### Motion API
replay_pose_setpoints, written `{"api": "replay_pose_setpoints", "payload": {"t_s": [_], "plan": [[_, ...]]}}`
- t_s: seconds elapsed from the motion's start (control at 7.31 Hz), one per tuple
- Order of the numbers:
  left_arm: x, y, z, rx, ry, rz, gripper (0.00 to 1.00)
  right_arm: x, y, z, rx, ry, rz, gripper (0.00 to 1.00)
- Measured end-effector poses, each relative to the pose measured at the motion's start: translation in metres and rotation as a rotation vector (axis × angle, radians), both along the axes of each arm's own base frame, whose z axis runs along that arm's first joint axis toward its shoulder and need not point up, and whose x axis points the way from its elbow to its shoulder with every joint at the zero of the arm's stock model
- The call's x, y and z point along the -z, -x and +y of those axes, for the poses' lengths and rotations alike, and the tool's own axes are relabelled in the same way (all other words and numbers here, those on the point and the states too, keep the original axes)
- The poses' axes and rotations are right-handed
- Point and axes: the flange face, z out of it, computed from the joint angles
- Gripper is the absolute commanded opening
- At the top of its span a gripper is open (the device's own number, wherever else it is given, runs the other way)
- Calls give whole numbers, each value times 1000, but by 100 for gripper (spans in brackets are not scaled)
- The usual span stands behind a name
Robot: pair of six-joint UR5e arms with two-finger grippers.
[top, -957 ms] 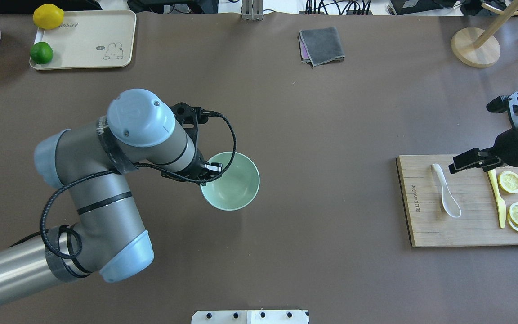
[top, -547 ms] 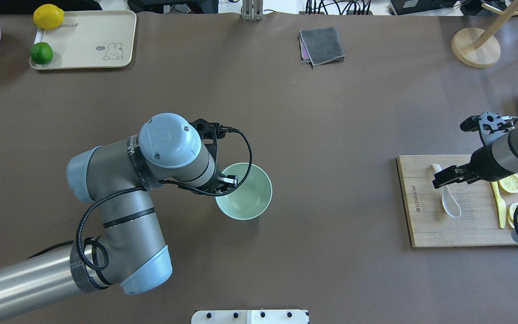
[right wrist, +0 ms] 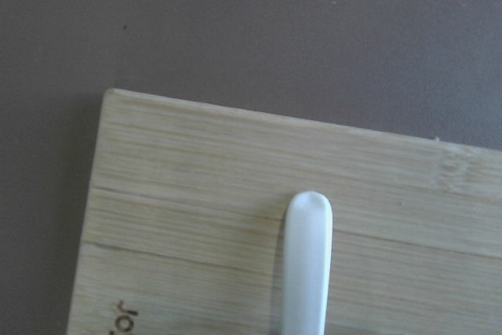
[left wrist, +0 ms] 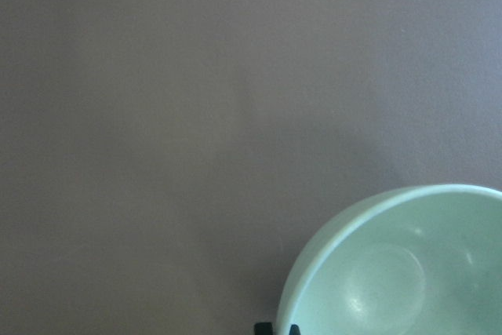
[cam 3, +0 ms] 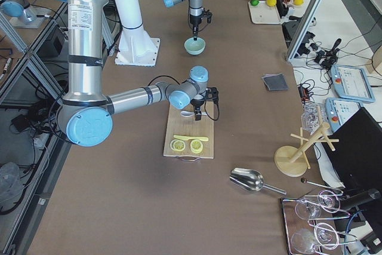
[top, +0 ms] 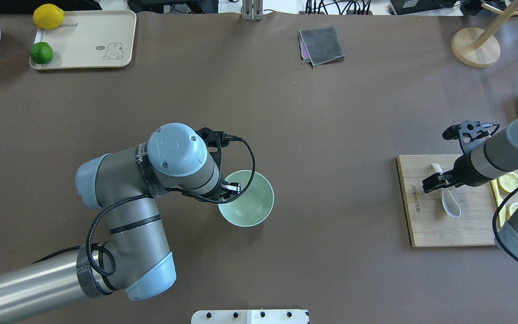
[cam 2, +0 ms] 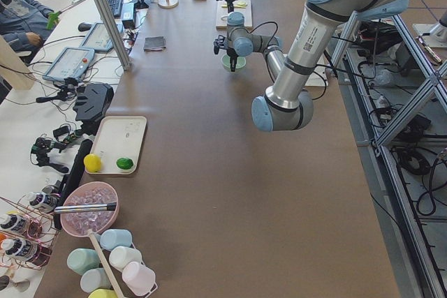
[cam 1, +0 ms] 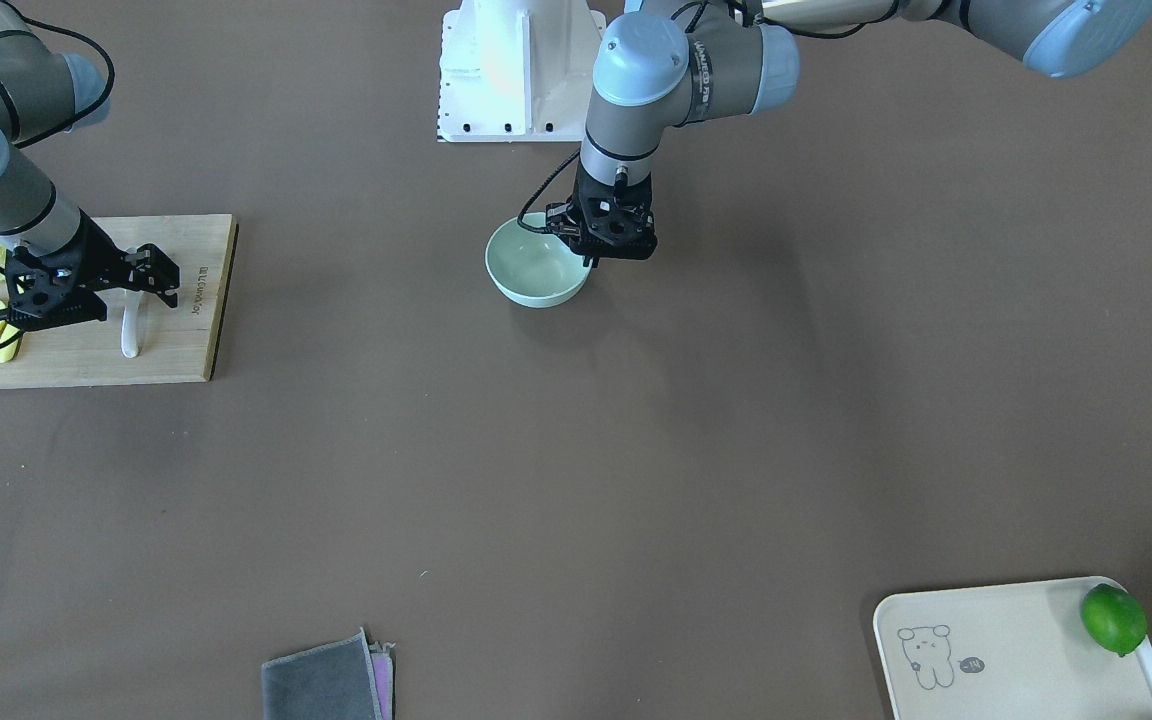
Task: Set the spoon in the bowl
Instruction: 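Hold the bowl with the left gripper while the right gripper grasps the white spoon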
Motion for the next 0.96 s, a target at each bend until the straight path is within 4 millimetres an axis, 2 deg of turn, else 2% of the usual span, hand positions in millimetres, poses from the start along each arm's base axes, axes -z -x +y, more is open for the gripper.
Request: {"api": "replay_pose_setpoints", "payload": {"t_s": [0.14, 0.27, 0.68, 0.96], "plan": [[-2, -3, 2, -4, -1, -1, 78, 0, 0, 0, 0, 1, 0, 0], [-2, -6, 4, -7, -6, 3, 90, 3, 1, 0, 3, 0, -7, 0], [-5, -12, 7, 1, -23, 1, 94, 20, -4, 1, 5, -11, -34, 0], [-4, -14, 10, 0, -25, 0, 94, 22, -7, 2, 2, -12, -37, 0]]}}
